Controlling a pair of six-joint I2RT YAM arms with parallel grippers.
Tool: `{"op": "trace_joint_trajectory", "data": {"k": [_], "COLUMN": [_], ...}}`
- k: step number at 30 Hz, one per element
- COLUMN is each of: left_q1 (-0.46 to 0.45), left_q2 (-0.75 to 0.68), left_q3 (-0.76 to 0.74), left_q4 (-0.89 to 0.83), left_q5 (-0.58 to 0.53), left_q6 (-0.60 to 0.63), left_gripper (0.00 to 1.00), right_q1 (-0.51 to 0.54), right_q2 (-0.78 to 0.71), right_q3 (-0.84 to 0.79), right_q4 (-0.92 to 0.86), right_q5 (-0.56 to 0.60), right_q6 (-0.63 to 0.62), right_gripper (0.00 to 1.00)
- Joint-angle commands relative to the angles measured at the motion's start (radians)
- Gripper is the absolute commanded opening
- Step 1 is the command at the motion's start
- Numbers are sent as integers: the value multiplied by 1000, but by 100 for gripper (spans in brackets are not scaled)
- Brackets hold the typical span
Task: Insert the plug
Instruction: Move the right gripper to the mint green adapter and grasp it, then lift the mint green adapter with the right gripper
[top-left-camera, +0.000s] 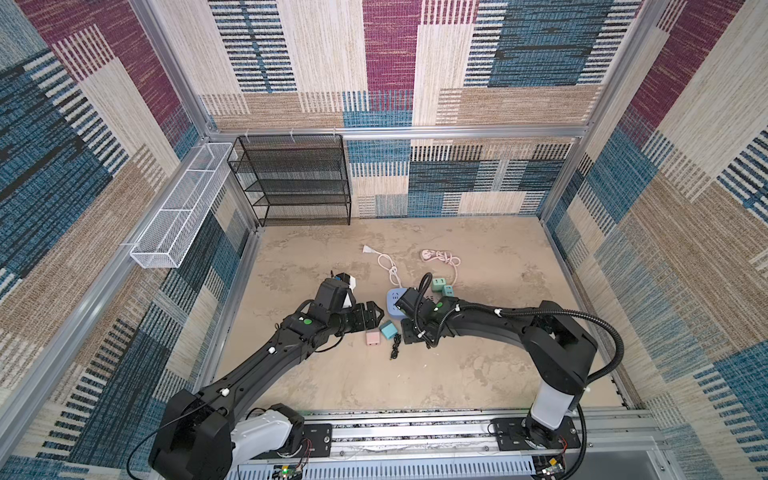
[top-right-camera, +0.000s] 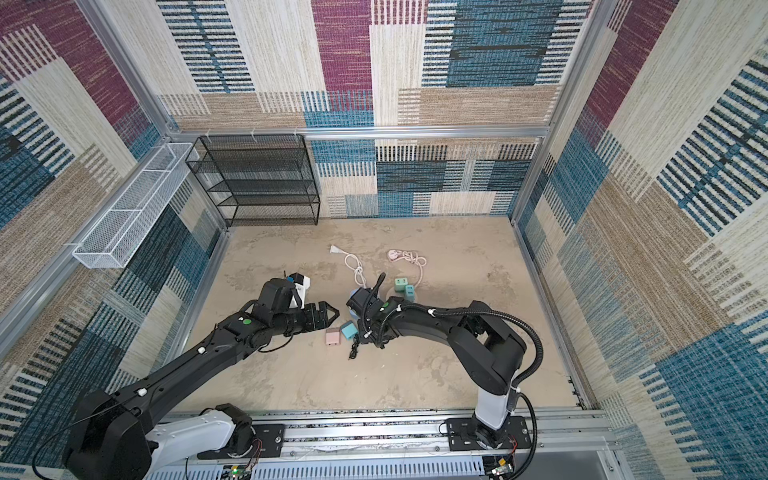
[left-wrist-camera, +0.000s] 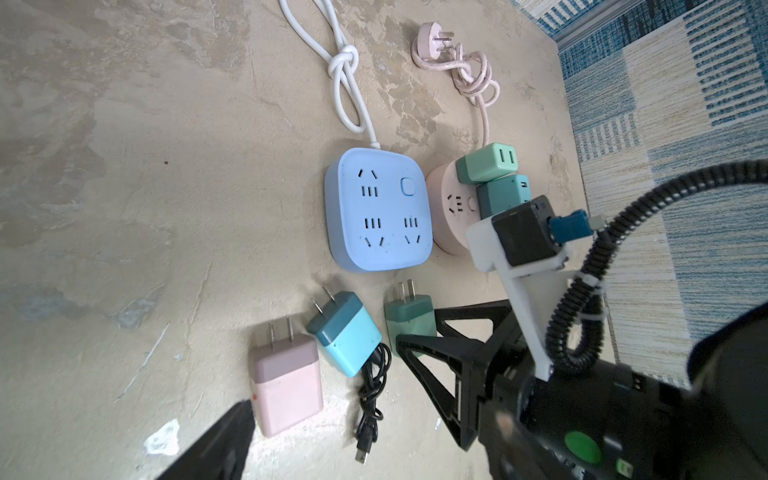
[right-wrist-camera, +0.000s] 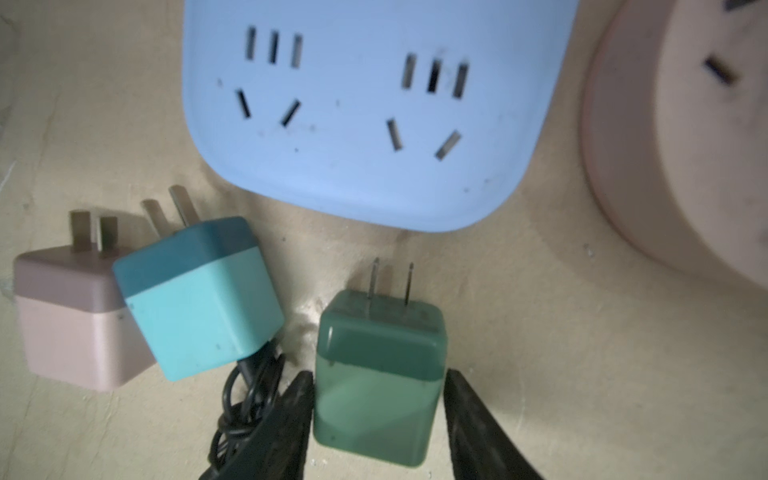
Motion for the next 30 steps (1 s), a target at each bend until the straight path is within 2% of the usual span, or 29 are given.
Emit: {"op": "trace_joint_trajectory", "data": {"k": [1, 13, 21, 25, 28, 29, 30], "left_q1": [0, 0, 0, 0, 0, 0, 0], "left_q2": [-5, -7, -3, -4, -6, -9, -12], "left_q3": [1, -9, -10, -13, -7, -5, -2], "left_q4": [14, 18, 20, 18, 4, -2, -9], "left_q5": [15, 13, 16, 18, 20, 21, 18], "left_q6": [-19, -22, -26, -27, -22, -20, -17], "left_gripper": [91, 91, 90, 90, 89, 89, 88], "right_q1": [0, 0, 0, 0, 1, 0, 0], "right_q2": [6, 17, 21, 22, 15, 10, 2], "right_q3": [-7, -18, -22, -18, -9, -9, -11], "right_q4": [16, 30, 25, 18, -3, -5, -9], "right_q5": [-8, -12, -7, 0, 27, 32, 42], "right_q6": [5, 2, -12, -51, -94, -115, -128], "right_gripper": [53, 48, 42, 26, 10, 0, 0]}}
